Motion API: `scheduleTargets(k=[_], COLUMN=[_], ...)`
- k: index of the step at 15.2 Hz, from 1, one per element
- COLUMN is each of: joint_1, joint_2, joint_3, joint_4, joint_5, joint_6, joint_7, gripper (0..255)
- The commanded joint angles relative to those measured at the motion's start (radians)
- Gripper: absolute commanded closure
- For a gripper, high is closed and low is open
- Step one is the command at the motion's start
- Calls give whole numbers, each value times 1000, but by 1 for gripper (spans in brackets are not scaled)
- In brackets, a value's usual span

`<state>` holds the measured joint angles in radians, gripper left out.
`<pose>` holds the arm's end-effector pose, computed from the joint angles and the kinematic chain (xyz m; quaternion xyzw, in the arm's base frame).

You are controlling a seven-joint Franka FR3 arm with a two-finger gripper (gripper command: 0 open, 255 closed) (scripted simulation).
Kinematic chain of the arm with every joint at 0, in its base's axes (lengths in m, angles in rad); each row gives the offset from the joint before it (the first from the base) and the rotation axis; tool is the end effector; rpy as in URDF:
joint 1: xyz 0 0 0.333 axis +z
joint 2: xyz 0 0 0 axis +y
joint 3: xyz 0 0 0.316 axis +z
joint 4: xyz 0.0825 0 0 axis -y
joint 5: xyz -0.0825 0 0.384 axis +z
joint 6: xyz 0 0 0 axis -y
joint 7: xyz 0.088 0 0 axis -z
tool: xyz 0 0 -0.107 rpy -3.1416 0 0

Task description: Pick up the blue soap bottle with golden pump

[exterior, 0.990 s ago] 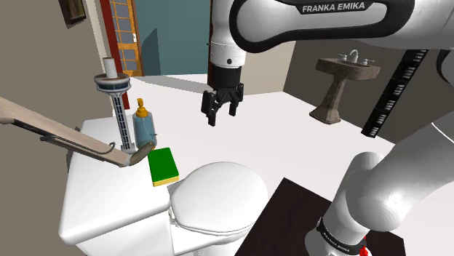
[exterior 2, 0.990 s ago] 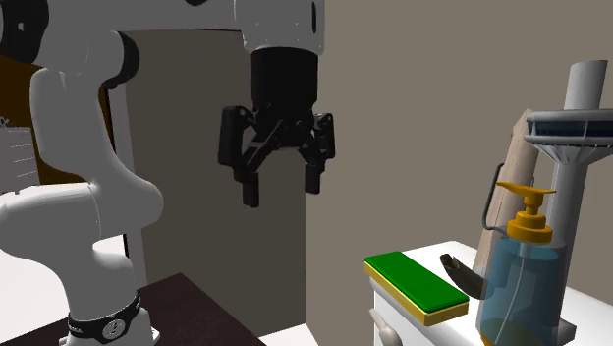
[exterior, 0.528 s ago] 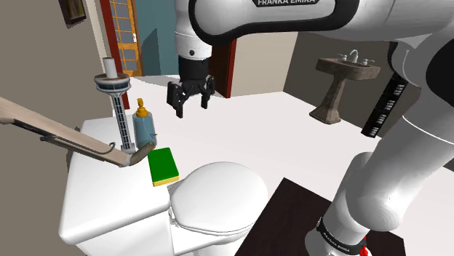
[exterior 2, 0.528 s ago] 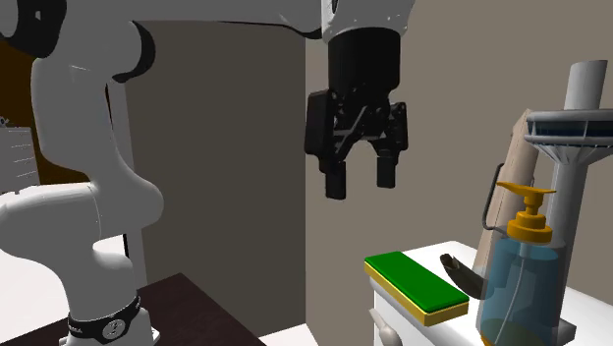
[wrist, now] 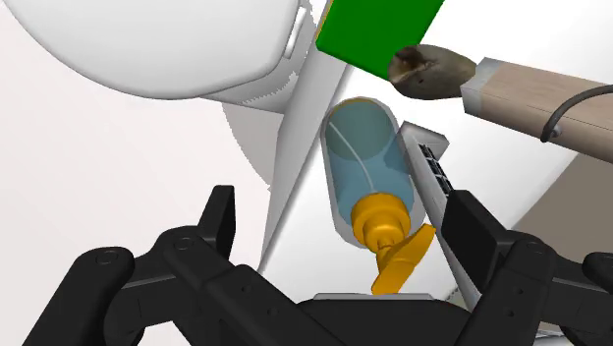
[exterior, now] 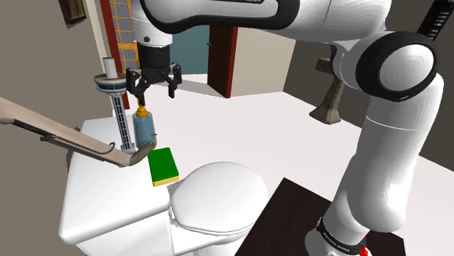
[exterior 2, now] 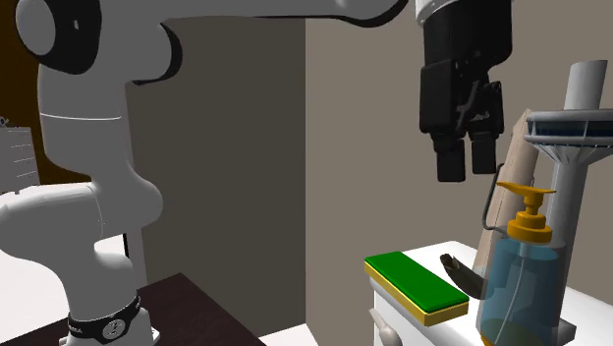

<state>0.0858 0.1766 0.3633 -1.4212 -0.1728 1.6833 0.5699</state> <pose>0.5714 0.2342 0.6094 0.9956 -0.0588 0.0690 0.0246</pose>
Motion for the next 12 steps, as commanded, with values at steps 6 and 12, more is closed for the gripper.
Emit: scheduleTargets(k=[6,12], joint_1=[75,56], joint_2=[197,167], joint_3=[3,2], joint_4=[270,150], joint_5=[-100,-90], joint_6=[-62,29], joint_7=[54,64], gripper=[0,0])
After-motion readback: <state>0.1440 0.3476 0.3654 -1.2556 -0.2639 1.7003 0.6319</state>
